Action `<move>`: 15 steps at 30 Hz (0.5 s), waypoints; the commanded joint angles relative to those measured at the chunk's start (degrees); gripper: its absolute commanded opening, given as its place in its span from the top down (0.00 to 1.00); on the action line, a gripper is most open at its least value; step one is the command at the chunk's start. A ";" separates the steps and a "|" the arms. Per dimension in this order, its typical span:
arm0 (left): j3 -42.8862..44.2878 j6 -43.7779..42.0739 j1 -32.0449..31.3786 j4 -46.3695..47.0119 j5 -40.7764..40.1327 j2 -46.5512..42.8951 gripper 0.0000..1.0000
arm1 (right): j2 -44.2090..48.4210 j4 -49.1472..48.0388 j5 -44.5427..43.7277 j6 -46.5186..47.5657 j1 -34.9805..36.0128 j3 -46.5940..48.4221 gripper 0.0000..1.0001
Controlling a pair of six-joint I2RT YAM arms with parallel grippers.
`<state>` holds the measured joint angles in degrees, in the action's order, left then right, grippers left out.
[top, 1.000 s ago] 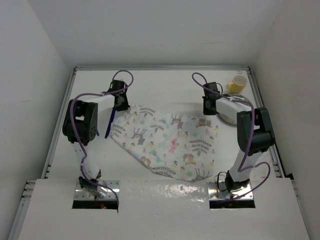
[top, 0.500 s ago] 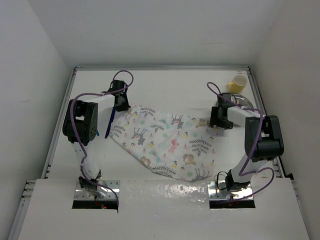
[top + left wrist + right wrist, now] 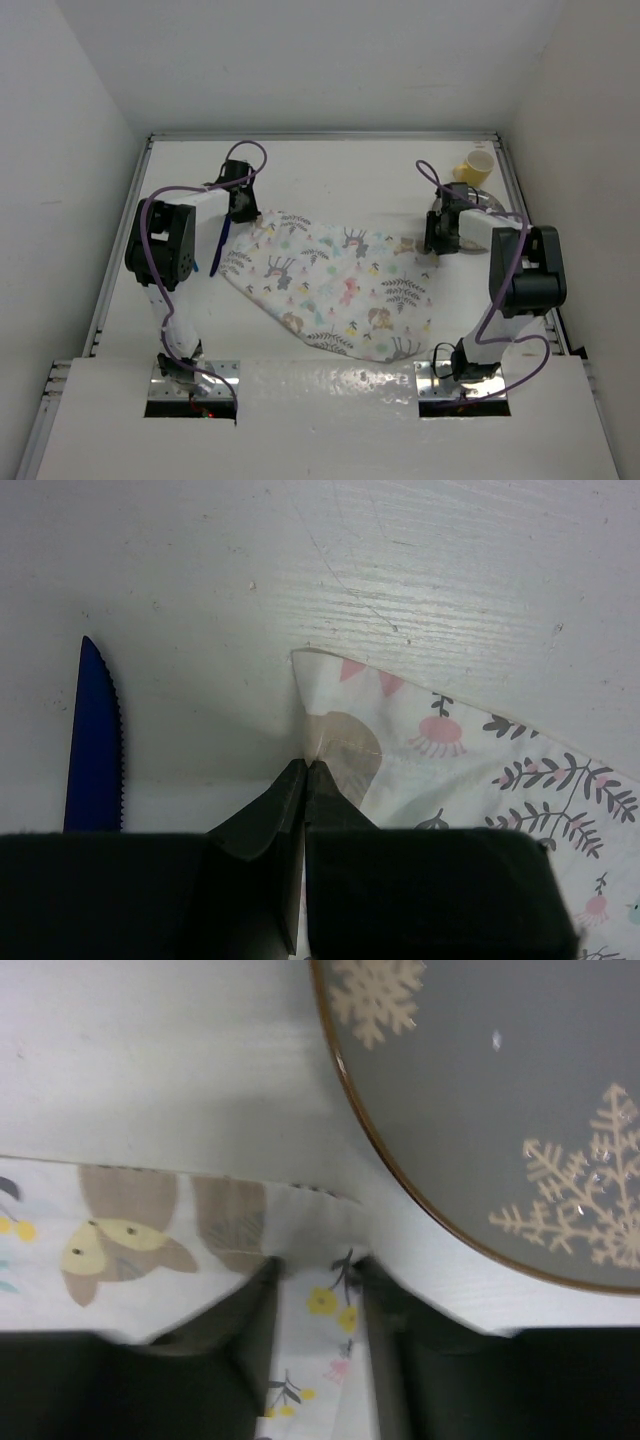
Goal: Set the dinner table for one person
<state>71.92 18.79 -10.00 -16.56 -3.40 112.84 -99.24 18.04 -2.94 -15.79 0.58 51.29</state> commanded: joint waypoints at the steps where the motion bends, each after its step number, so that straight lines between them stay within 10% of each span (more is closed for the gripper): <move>1: -0.55 0.72 0.86 0.82 0.15 -2.01 1.00 | -3.85 -0.20 2.68 0.76 0.21 1.35 0.70; 6: -0.55 0.99 1.82 1.17 0.76 -2.53 1.00 | -5.09 0.15 2.59 1.55 0.39 4.17 0.98; 15: 2.87 2.04 3.06 2.14 1.55 -1.83 1.00 | -2.62 -0.64 -2.50 5.24 3.46 14.87 1.00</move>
<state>72.01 19.94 -7.86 -16.51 -2.28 112.81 -102.48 19.68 -2.72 -12.97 2.85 59.42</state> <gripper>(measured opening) 0.006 0.002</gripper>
